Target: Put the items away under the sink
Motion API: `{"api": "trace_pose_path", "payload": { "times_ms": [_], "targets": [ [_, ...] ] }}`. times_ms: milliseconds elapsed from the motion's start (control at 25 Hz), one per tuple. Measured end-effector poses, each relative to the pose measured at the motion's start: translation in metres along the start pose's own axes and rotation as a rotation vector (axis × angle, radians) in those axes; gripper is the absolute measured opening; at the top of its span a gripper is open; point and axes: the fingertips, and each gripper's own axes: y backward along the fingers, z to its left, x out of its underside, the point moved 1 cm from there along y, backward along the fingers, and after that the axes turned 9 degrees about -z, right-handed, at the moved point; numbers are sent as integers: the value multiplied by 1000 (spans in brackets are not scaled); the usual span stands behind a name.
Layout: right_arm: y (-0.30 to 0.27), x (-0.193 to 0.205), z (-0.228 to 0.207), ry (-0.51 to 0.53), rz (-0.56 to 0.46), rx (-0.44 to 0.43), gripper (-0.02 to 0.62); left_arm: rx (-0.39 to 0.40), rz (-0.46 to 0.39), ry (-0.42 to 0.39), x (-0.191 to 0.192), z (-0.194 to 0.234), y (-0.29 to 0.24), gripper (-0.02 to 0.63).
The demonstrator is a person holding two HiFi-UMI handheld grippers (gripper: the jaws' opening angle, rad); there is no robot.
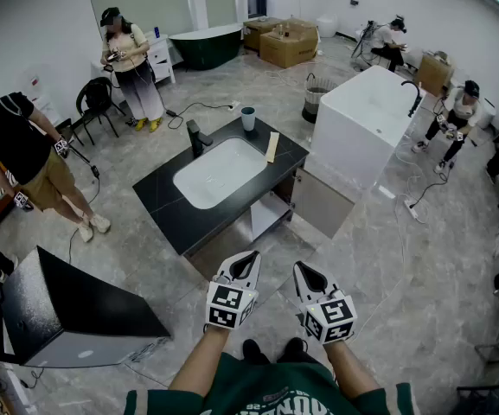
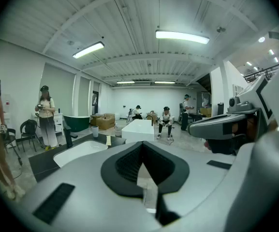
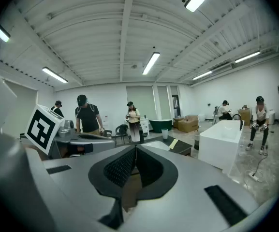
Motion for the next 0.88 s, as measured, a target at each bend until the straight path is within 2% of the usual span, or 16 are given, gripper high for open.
{"api": "trace_pose_path", "payload": {
  "times_ms": [240,440,560,720,880],
  "targets": [
    [-13,1,11,20,-7,-17,43,-7,-4,9,2,11,2,9],
    [-23,9,19,-61,29,-71,41,-6,-7,16,1,17,2,9],
    [-29,15,25,-68,48,-101,41,-1,-3,20,3,22,2,9],
    [-37,19,30,-43,58,-91,41,3,1,23,7,29,1,9],
    [-43,15,32,-16,22,-56,41,7,4,26,9,38,3,9]
  ]
}}
